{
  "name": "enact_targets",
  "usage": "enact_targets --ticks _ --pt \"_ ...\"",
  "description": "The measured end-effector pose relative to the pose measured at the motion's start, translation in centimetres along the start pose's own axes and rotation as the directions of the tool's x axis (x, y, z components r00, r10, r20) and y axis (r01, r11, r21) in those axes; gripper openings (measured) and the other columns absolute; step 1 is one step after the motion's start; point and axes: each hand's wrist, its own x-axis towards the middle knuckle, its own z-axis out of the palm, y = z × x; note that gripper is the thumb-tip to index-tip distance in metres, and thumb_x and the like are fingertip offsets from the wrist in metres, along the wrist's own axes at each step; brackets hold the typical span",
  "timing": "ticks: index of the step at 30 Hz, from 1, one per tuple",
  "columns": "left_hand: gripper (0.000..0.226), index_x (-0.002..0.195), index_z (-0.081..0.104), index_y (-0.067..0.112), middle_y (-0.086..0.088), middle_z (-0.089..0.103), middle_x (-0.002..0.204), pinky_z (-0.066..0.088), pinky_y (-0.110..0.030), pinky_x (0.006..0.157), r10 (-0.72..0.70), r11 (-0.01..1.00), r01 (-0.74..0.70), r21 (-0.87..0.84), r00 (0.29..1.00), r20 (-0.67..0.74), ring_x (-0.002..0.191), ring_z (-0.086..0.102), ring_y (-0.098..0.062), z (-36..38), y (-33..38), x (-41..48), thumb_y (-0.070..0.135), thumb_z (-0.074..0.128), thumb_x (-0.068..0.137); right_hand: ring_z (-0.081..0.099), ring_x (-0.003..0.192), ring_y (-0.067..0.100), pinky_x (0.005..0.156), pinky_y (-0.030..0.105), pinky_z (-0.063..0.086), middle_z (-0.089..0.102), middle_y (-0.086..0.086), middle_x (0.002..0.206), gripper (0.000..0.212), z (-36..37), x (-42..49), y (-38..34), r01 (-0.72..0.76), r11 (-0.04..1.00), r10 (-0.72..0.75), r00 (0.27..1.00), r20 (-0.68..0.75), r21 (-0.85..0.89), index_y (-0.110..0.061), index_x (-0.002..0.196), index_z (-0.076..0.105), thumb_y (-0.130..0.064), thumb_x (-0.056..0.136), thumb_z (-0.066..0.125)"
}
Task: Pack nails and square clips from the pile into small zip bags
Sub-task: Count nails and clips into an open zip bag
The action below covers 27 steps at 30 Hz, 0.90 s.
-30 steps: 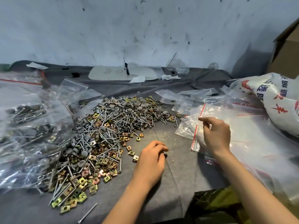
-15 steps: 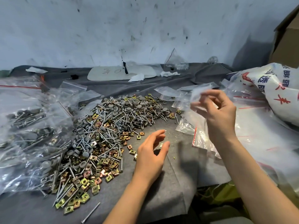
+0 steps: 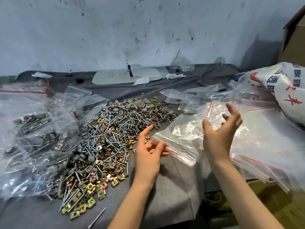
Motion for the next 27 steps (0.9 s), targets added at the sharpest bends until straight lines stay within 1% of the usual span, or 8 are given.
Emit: enact_targets --ticks 2,4,6,10,13,18,22,27 --pt "0.056 0.125 0.05 0.03 -0.008 0.064 0.074 0.055 -0.022 0.059 0.022 0.999 -0.022 0.037 1.0 -0.004 0.062 0.065 -0.015 0.0 -0.1 0.0 -0.008 0.061 0.086 0.056 0.093 0.006 0.078 0.002 0.039 0.06 -0.006 0.101 0.026 -0.1 -1.5 -0.3 0.229 0.971 -0.202 0.941 0.272 -0.071 -0.015 0.104 0.059 -0.01 0.082 0.071" --pt "0.053 0.122 0.051 0.033 -0.001 0.06 0.068 0.054 -0.025 0.059 0.056 0.995 -0.056 0.085 0.998 -0.003 0.061 0.062 -0.014 -0.1 -0.4 0.0 -0.005 0.063 0.086 0.059 0.075 0.007 0.069 0.015 0.045 0.064 -0.009 0.079 0.015 0.0 -3.0 -0.4 0.301 0.949 -0.186 0.772 0.607 -0.092 -0.014 0.083 0.065 -0.019 0.077 0.077" --pt "0.051 0.119 0.052 0.036 0.007 0.055 0.06 0.053 -0.032 0.061 0.095 0.983 -0.094 0.159 0.995 -0.001 0.063 0.059 -0.014 -0.2 -0.6 -0.2 -0.001 0.065 0.086 0.056 0.069 0.014 0.065 0.027 0.045 0.061 -0.004 0.072 0.018 0.3 -4.0 -0.1 0.361 0.925 -0.168 0.668 0.724 -0.118 -0.01 0.077 0.063 -0.017 0.074 0.08" --pt "0.047 0.114 0.055 0.043 0.002 0.058 0.062 0.049 -0.02 0.063 0.17 0.946 -0.157 0.284 0.985 -0.023 0.062 0.06 -0.009 -0.4 -0.6 -0.3 0.009 0.07 0.084 0.057 0.063 0.015 0.062 0.028 0.047 0.062 0.001 0.067 0.019 0.5 -4.5 0.3 0.257 0.964 -0.135 0.701 0.7 -0.071 -0.009 0.077 0.061 -0.01 0.074 0.08" --pt "0.041 0.101 0.055 0.044 0.003 0.06 0.064 0.051 -0.028 0.06 0.175 0.939 -0.15 0.31 0.983 -0.055 0.061 0.061 -0.016 -0.5 -0.6 -0.2 0.012 0.073 0.082 0.059 0.06 0.009 0.059 0.021 0.045 0.064 0.001 0.065 0.015 0.6 -4.5 0.9 0.129 0.991 -0.063 0.734 0.677 -0.047 -0.015 0.079 0.061 -0.011 0.078 0.076" --pt "0.035 0.097 0.056 0.042 0.002 0.061 0.066 0.049 -0.024 0.058 0.206 0.917 -0.172 0.361 0.977 -0.057 0.059 0.058 -0.01 -0.5 -0.4 -0.3 0.015 0.074 0.082 0.054 0.058 0.008 0.059 0.022 0.043 0.061 -0.007 0.062 0.016 0.6 -4.1 2.2 0.022 0.999 0.016 0.695 0.719 -0.044 -0.02 0.075 0.063 -0.008 0.085 0.068" --pt "0.037 0.101 0.052 0.045 0.005 0.059 0.066 0.048 -0.026 0.064 0.275 0.892 -0.22 0.396 0.957 -0.088 0.062 0.057 -0.011 -0.5 -0.3 -0.4 0.017 0.071 0.084 0.048 0.059 0.013 0.061 0.025 0.041 0.053 -0.002 0.062 0.018 0.7 -4.0 2.9 -0.252 0.96 0.118 0.752 0.649 0.118 -0.013 0.078 0.056 -0.002 0.093 0.055" --pt "0.032 0.095 0.054 0.029 0.001 0.06 0.081 0.047 -0.022 0.063 0.486 0.681 -0.432 0.592 0.871 0.077 0.071 0.056 -0.007 -0.5 -0.4 -0.7 0.0 0.064 0.086 0.049 0.055 0.007 0.055 0.019 0.042 0.053 -0.008 0.056 0.019 0.8 -4.2 2.0 -0.288 0.931 0.108 0.804 0.584 0.225 -0.014 0.077 0.055 -0.005 0.094 0.053"
